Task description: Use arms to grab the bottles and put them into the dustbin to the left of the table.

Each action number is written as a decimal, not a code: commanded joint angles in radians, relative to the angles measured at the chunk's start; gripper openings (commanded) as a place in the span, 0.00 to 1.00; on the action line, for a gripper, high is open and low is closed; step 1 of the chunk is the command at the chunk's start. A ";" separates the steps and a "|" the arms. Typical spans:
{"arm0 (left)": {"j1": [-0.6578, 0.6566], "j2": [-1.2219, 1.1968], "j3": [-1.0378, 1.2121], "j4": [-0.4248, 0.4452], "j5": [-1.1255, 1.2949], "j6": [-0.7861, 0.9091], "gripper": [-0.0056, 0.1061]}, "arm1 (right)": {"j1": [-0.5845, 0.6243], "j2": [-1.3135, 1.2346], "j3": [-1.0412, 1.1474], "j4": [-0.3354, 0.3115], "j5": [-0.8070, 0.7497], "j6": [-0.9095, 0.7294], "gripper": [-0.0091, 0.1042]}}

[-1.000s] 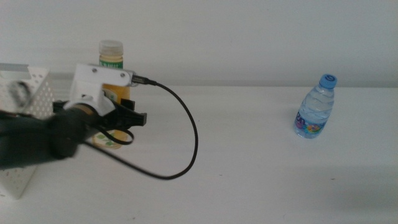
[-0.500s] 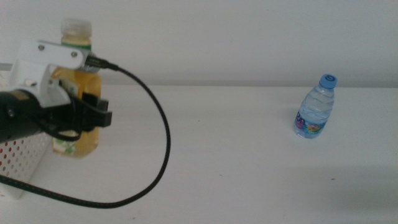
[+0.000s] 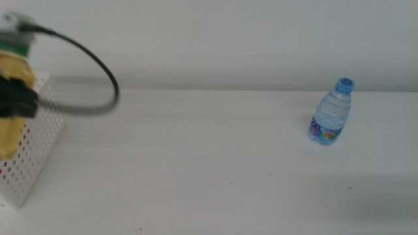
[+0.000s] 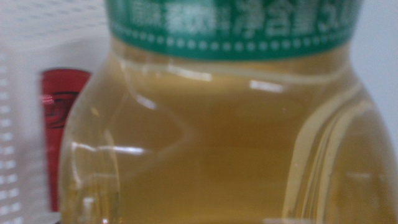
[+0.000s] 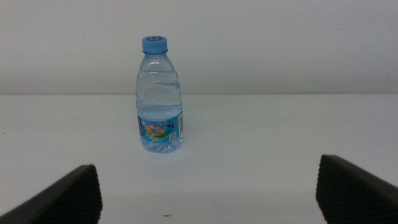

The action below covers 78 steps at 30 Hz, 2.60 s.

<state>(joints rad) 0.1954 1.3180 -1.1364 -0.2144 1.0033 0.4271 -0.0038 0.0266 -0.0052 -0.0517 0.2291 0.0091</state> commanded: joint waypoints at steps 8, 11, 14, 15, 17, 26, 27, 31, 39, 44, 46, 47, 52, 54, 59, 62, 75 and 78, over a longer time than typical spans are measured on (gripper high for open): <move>0.173 0.333 -0.456 0.021 0.310 0.101 0.13 | -0.006 -0.005 0.044 -0.007 -0.006 -0.001 0.89; 0.179 0.415 -0.536 0.103 0.310 0.099 0.13 | -0.006 -0.005 0.044 -0.007 -0.006 -0.001 0.89; 0.193 0.479 -0.568 0.135 0.310 0.099 0.13 | -0.006 -0.005 0.044 -0.007 -0.006 -0.001 0.89; 0.196 0.496 -0.566 0.155 0.310 0.099 0.13 | -0.006 -0.005 0.044 -0.007 -0.006 -0.001 0.89; 0.208 0.528 -0.561 0.172 0.310 0.095 0.13 | -0.006 -0.005 0.044 -0.007 -0.006 -0.001 0.89; 0.225 0.560 -0.446 0.155 0.299 0.132 0.15 | -0.006 -0.005 0.044 -0.007 -0.006 -0.001 0.89; 0.225 0.560 -0.434 0.155 0.296 0.136 0.17 | -0.006 -0.005 0.044 -0.007 -0.006 -0.001 0.89; 0.225 0.560 -0.404 0.155 0.294 0.133 0.33 | -0.006 -0.005 0.044 -0.007 -0.006 -0.001 0.89; 0.203 0.524 -0.404 0.155 0.308 0.066 0.89 | -0.006 -0.005 0.044 -0.004 -0.006 -0.001 0.89; 0.167 0.407 -0.404 0.154 0.308 -0.010 0.89 | -0.006 -0.005 0.044 -0.004 -0.006 -0.001 0.89; 0.148 0.338 -0.404 0.145 0.308 -0.048 0.89 | -0.006 -0.005 0.044 -0.004 -0.006 -0.001 0.89; 0.133 0.301 -0.404 0.135 0.308 -0.070 0.89 | -0.006 -0.005 0.044 -0.004 -0.006 -0.001 0.89; 0.042 0.134 -0.390 -0.032 0.311 -0.107 0.89 | -0.006 -0.005 0.044 -0.004 -0.006 -0.001 0.89; -0.013 0.062 -0.348 -0.085 0.286 -0.049 0.89 | -0.006 -0.005 0.044 -0.004 -0.006 -0.001 0.89; -0.252 -0.185 -0.177 -0.091 0.152 0.029 0.89 | -0.006 -0.005 0.044 -0.004 -0.006 -0.001 0.89; -0.402 -0.336 -0.064 -0.089 0.073 0.039 0.89 | -0.006 -0.005 0.044 -0.004 -0.006 -0.001 0.89; -0.595 -0.748 0.228 -0.160 0.058 -0.009 0.89 | -0.006 -0.005 0.044 -0.004 -0.006 -0.001 0.89; -0.595 -0.796 0.249 -0.160 0.020 -0.017 0.89 | -0.006 -0.005 0.044 -0.004 -0.006 -0.001 0.89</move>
<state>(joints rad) -0.3917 0.5457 -0.9024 -0.3578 1.0599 0.4241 -0.0038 0.0266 -0.0052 -0.0517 0.2291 0.0091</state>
